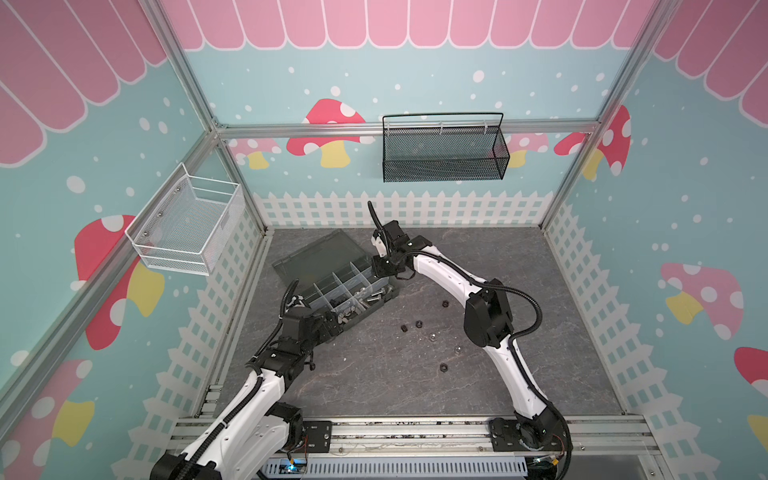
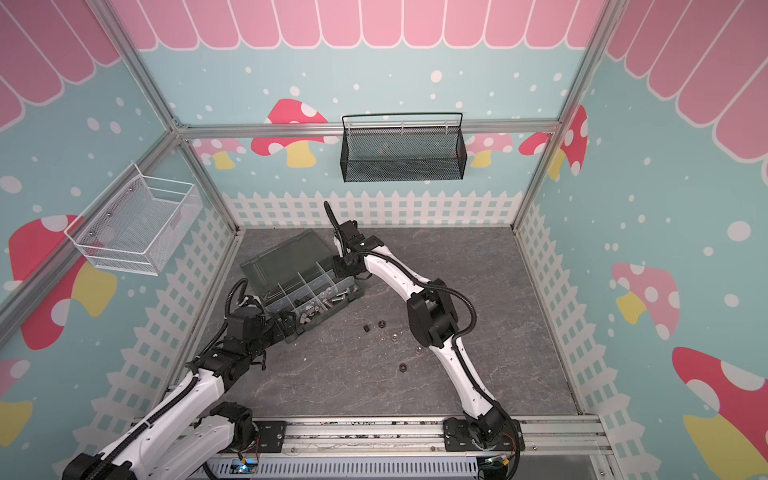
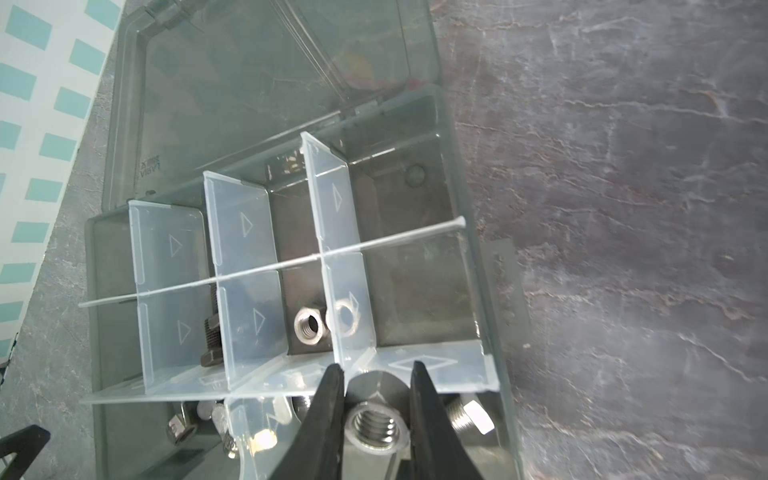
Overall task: Sort the screws and nuts into containers
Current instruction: 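Carry the silver nut with the right gripper over the organizer compartment, then open the right gripper to drop the nut into the compartment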
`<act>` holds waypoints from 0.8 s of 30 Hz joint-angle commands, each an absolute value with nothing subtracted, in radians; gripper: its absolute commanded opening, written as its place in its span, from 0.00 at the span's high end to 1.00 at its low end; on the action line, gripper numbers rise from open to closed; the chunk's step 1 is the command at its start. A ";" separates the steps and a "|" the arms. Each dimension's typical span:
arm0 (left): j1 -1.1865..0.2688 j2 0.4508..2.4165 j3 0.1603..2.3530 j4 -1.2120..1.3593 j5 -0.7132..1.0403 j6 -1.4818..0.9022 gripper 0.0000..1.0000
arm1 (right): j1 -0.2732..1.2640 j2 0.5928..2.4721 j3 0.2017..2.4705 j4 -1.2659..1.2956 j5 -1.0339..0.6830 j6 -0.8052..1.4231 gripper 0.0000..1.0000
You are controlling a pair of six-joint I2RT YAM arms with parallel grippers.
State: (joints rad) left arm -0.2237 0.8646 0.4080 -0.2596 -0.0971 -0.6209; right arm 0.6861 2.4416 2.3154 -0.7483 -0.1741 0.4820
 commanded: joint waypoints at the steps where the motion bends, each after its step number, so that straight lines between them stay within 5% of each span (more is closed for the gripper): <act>1: -0.216 0.883 0.397 -0.227 -0.118 -0.642 0.00 | 0.719 2.472 2.383 -0.765 -0.193 0.459 0.89; 13: -0.216 0.876 0.402 -0.230 -0.120 -0.656 0.00 | 0.763 2.556 2.440 -0.677 -0.234 0.433 0.86; 20: -0.216 0.842 0.402 -0.261 -0.132 -0.657 0.00 | 0.773 2.574 2.453 -0.661 -0.234 0.422 0.62; 24: -0.217 0.819 0.411 -0.283 -0.145 -0.653 0.00 | 0.775 2.550 2.456 -0.655 -0.221 0.412 0.57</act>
